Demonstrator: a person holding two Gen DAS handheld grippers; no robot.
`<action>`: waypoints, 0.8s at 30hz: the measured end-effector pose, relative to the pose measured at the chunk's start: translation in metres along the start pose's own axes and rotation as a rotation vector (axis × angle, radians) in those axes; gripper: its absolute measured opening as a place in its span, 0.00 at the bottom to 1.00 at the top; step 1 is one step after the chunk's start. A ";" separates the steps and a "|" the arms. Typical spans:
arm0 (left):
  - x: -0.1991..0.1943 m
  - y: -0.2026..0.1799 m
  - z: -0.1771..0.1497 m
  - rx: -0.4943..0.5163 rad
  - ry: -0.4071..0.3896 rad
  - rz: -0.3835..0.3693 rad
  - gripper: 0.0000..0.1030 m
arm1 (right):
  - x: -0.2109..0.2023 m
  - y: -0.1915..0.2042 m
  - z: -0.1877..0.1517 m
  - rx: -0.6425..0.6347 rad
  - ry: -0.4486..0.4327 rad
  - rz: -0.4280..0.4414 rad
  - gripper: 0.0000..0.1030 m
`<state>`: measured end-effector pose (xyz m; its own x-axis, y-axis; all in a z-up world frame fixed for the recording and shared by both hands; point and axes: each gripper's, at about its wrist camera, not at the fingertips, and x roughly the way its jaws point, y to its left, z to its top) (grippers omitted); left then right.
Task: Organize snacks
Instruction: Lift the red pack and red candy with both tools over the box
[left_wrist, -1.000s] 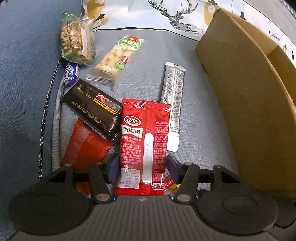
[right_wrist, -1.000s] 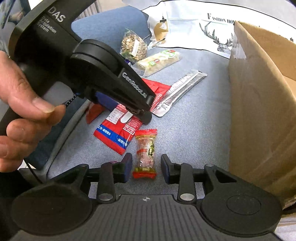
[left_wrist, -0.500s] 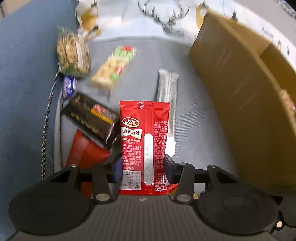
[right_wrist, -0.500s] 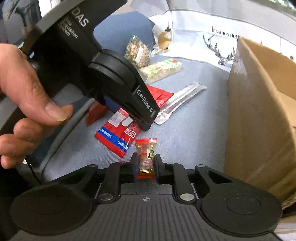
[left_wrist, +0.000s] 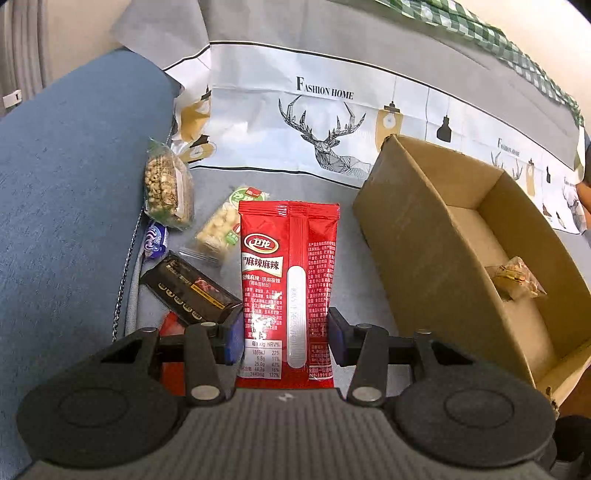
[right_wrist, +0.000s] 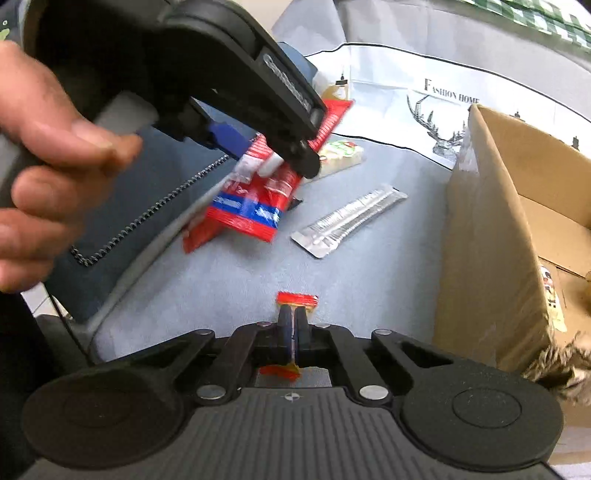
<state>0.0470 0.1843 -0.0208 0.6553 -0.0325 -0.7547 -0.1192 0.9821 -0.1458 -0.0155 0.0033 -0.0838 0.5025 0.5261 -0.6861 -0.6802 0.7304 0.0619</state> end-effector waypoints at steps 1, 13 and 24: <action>0.000 -0.001 0.000 0.006 0.004 0.001 0.49 | 0.001 -0.001 0.000 0.015 0.006 0.008 0.12; 0.008 0.007 0.002 -0.014 0.032 0.009 0.49 | 0.026 0.013 -0.012 -0.078 0.075 0.024 0.20; -0.016 0.005 0.007 -0.028 -0.064 0.024 0.49 | -0.033 0.009 0.010 -0.091 -0.135 -0.005 0.17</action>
<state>0.0412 0.1908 -0.0053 0.6981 0.0042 -0.7160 -0.1558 0.9769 -0.1462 -0.0330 -0.0027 -0.0529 0.5689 0.5811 -0.5820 -0.7200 0.6939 -0.0110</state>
